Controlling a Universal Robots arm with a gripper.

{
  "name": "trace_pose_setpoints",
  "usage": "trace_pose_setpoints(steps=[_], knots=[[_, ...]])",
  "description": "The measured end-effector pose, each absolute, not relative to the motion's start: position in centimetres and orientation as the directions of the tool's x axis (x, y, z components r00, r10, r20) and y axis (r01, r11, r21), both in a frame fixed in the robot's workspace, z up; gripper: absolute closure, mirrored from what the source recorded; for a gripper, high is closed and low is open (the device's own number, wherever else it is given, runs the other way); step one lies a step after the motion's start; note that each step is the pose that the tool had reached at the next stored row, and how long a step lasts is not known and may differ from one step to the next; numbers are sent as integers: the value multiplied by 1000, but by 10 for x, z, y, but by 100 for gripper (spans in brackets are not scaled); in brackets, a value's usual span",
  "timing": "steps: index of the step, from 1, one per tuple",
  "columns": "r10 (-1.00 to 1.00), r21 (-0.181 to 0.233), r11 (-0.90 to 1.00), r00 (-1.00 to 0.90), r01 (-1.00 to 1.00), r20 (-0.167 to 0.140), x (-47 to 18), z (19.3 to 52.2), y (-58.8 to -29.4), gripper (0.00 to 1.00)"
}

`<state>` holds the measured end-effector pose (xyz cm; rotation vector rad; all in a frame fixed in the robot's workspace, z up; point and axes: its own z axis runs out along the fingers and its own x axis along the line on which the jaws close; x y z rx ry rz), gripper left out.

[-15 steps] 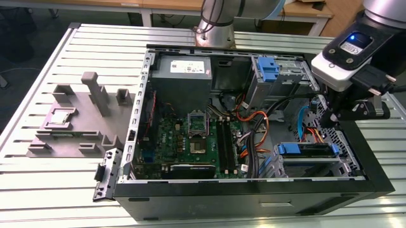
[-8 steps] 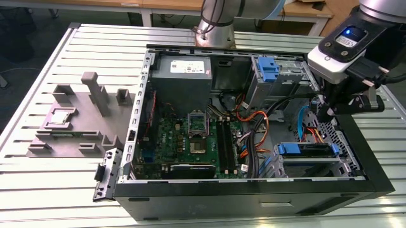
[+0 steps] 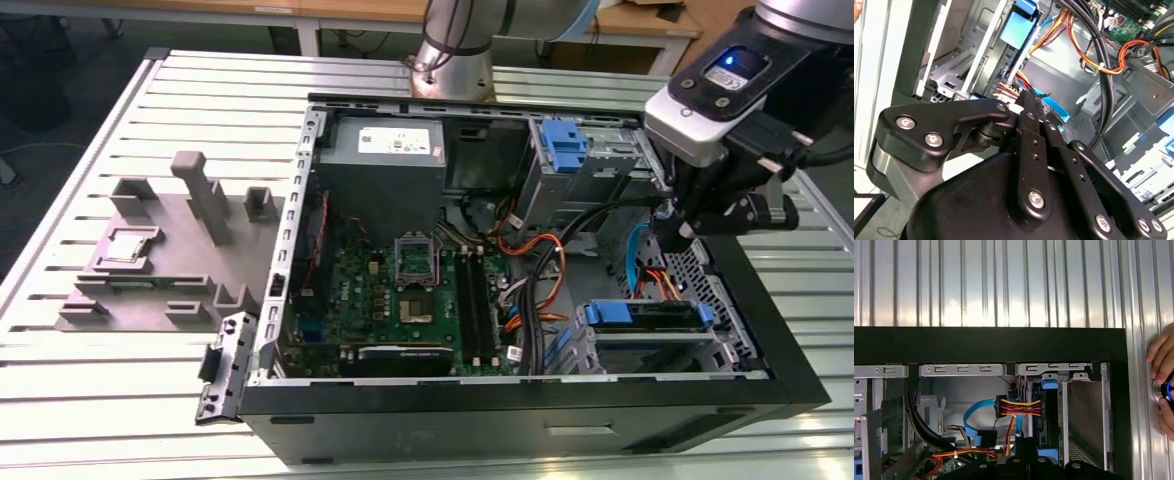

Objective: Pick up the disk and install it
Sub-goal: 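Insert the second disk wire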

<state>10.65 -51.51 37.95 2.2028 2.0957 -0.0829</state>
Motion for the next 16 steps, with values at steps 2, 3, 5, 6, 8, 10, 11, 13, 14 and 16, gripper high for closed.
trace_pose_setpoints(steps=[2,3,5,6,8,10,11,13,14,16], knots=[[993,31,-48,51,998,-111,107,380,-511,90],[993,29,-48,51,998,-111,108,379,-509,90],[993,26,-48,50,999,-111,108,380,-505,90],[992,24,-48,50,999,-112,109,380,-504,90],[992,19,-48,50,999,-112,109,380,-500,90],[992,14,-48,49,999,-113,110,380,-497,90],[992,11,-48,49,999,-113,110,380,-495,90],[992,6,-49,49,999,-114,111,380,-492,90],[992,3,-49,49,999,-115,112,380,-491,90],[992,1,-50,49,999,-118,113,380,-488,90]])
